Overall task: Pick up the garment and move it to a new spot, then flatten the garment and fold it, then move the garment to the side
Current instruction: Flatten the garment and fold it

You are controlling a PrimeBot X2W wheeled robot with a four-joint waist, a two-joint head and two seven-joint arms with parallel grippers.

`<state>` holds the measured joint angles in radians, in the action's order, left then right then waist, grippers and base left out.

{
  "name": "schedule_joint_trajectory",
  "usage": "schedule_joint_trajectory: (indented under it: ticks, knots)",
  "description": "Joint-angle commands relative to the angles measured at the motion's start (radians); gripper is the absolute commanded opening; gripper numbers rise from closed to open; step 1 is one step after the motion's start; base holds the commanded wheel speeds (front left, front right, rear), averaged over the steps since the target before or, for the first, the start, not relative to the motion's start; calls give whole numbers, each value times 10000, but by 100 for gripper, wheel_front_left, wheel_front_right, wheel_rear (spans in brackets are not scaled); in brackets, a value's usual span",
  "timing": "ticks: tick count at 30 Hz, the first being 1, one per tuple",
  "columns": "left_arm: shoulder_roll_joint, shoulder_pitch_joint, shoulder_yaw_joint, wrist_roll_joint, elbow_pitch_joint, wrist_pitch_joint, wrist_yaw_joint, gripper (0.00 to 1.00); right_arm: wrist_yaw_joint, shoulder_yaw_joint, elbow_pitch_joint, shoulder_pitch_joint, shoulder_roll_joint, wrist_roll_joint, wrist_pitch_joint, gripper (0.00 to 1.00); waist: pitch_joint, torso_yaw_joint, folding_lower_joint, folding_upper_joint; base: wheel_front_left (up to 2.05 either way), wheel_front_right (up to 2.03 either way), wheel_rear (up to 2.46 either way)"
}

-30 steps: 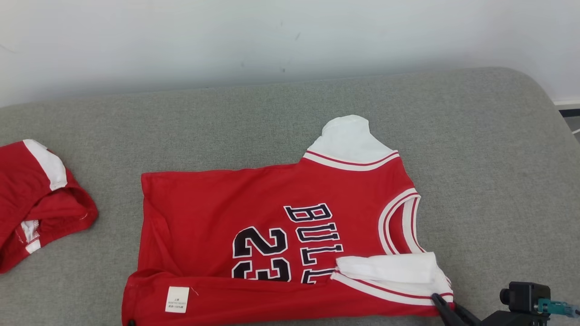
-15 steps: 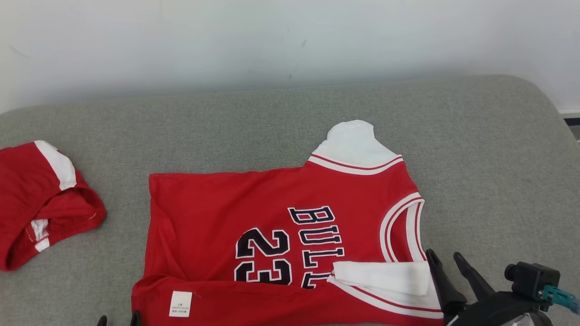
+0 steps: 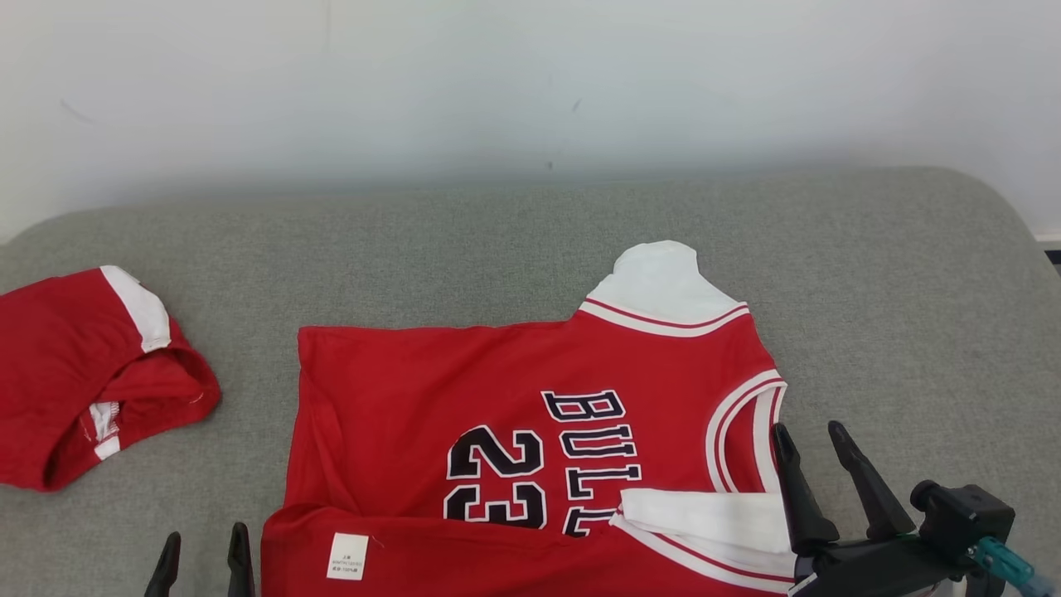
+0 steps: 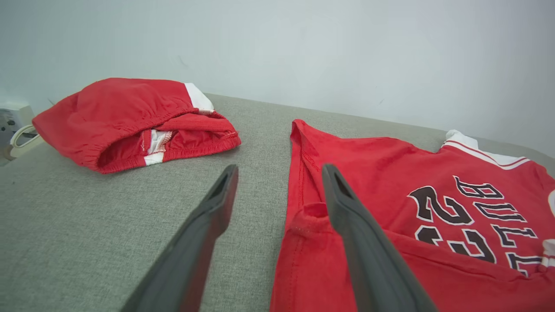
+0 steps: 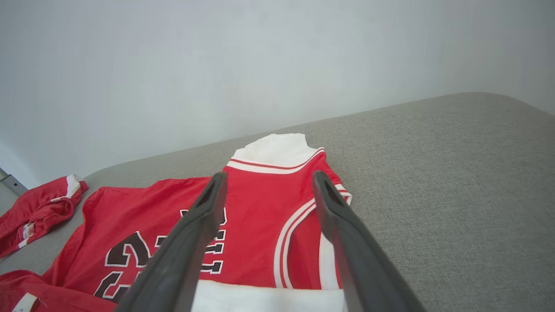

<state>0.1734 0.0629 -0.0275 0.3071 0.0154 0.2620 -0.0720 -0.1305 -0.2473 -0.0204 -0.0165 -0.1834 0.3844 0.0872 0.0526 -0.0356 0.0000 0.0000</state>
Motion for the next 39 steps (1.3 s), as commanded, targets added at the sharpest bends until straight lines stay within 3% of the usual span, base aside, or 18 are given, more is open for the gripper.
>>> schedule_joint_trajectory:
  ticks: [1,5,12,22,39]
  knots:
    - [-83,3,97,-149,-89,51,1,100,-4,-23,28,-73,29,-83,194,100,-52,20,0,0,0,0,0]
    - [-325,-132,315,-369,-127,53,129,100,-4,-72,332,-80,87,-366,541,100,-75,62,0,0,0,0,0]
    - [-434,-1030,380,-234,500,53,718,100,-2,-220,608,-501,205,-582,649,100,208,-49,0,0,0,0,0]
    - [297,-3862,287,154,2617,-453,1496,100,-2,-396,846,-1329,514,-969,906,100,1141,-756,0,0,0,0,0]
    - [1307,-6992,-79,526,5953,-880,1907,100,-2,-492,1187,-2081,939,-1369,1333,100,2587,-1796,0,0,0,0,0]
